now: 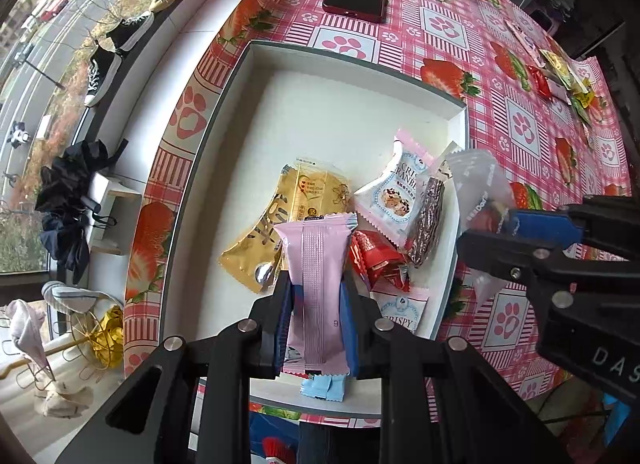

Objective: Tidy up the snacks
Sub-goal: 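Carry both snacks into the white tray and open both tools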

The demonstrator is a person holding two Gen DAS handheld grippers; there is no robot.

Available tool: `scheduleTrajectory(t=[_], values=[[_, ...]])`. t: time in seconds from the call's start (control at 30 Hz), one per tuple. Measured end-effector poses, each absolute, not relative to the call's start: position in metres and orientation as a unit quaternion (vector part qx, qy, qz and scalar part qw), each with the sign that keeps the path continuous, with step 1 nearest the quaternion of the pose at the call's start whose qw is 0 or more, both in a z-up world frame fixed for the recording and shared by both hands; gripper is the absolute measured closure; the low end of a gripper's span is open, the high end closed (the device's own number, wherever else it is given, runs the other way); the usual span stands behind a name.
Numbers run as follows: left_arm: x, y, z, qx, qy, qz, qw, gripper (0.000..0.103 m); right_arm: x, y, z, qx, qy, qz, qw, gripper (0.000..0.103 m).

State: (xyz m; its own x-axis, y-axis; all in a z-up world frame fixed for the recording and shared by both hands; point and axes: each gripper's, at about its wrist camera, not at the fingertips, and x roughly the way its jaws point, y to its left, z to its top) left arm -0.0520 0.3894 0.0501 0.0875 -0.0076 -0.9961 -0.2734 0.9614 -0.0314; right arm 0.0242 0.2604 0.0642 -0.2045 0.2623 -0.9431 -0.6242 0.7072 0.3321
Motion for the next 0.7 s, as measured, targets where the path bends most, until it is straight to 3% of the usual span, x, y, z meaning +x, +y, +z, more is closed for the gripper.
scheduleTrajectory(t=[0.63,0.67,0.7], values=[[-0.063,0.391,0.039,-0.111,0.682,0.140,0.709,0.077,0.014,0.284,0.051,-0.150,0.683,0.409,0.587,0.074],[-0.064,0.392,0.039,-0.122,0.679,0.139,0.710,0.074,0.013,0.286,0.050,-0.152,0.683,0.408,0.587,0.073],[-0.065,0.394,0.041,-0.134,0.675,0.139,0.712,0.064,0.013,0.285,0.049,-0.153,0.684,0.404,0.588,0.073]])
